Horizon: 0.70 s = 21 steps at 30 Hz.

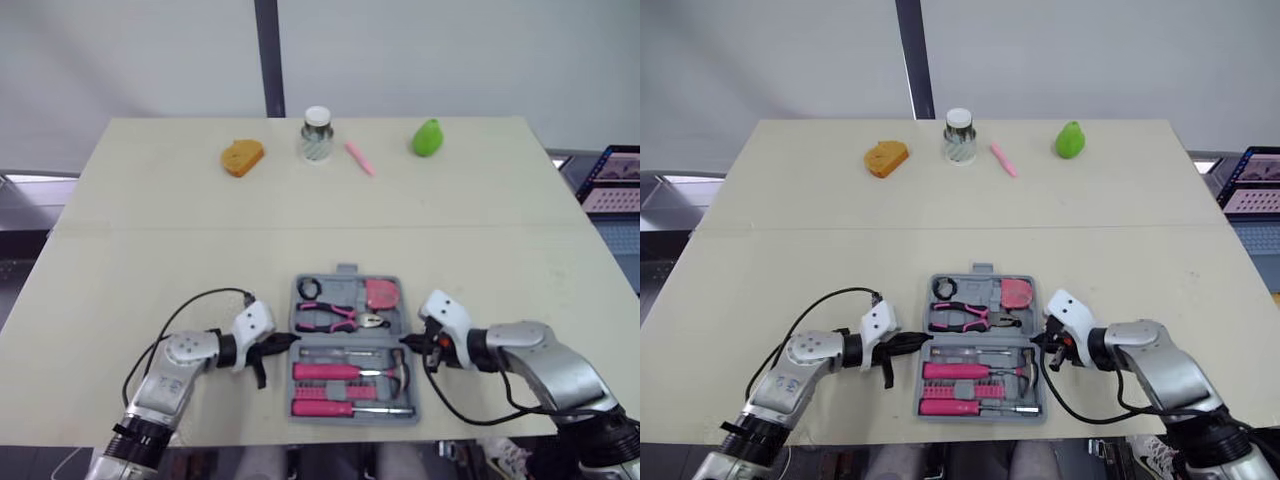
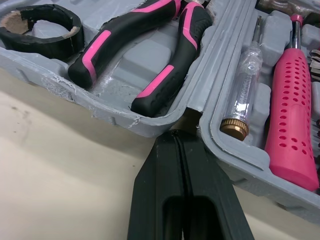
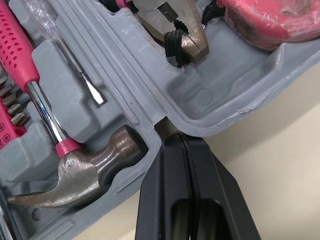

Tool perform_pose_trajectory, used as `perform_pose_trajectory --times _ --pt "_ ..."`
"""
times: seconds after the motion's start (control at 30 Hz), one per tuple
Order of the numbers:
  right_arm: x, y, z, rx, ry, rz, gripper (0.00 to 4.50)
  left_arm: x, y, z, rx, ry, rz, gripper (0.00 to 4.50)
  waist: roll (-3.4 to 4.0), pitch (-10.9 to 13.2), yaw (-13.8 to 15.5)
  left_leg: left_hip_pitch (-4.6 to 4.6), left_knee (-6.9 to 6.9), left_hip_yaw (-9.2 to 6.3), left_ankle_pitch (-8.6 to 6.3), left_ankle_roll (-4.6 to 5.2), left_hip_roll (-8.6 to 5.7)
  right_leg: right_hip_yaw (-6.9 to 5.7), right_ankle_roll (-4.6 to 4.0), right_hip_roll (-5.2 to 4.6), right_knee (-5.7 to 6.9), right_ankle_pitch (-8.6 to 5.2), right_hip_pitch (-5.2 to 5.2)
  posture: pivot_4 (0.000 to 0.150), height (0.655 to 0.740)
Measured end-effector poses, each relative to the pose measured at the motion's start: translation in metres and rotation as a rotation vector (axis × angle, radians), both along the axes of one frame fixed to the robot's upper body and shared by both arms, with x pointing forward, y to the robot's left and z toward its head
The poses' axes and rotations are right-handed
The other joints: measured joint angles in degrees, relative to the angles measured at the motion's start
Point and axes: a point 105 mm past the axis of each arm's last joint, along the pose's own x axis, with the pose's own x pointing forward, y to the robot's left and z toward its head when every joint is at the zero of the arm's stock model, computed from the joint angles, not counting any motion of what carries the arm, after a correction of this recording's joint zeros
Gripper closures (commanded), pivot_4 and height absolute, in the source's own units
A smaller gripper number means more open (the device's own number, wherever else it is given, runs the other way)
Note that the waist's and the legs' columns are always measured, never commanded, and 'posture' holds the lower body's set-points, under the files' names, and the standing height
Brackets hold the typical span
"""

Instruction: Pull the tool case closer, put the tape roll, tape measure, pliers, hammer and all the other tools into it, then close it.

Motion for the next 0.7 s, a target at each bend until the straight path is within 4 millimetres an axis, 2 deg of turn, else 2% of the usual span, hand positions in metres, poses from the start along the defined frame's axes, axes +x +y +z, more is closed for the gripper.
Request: perform_pose_trajectory --times 0.33,0.7 --pt "-0.012 0.006 -0.001 0.014 0.015 -0.008 4.49 -0.019 0.006 -0.003 0.014 0.037 0.003 4.49 0.01 -0.01 -0.06 0.02 -0.05 0.02 -0.03 -0.04 0.04 0.02 0.00 0.00 -0.10 0.00 0.00 0.150 0.6950" --pt "-0.013 0.006 -0.003 0.021 0.026 -0.019 4.49 -0.019 0.006 -0.003 0.015 0.043 0.006 4.49 0.02 -0.01 -0.01 0.02 -0.05 0.02 -0.03 -0.04 0.04 0.02 0.00 0.00 -0.10 0.00 0.00 0.150 0.6950"
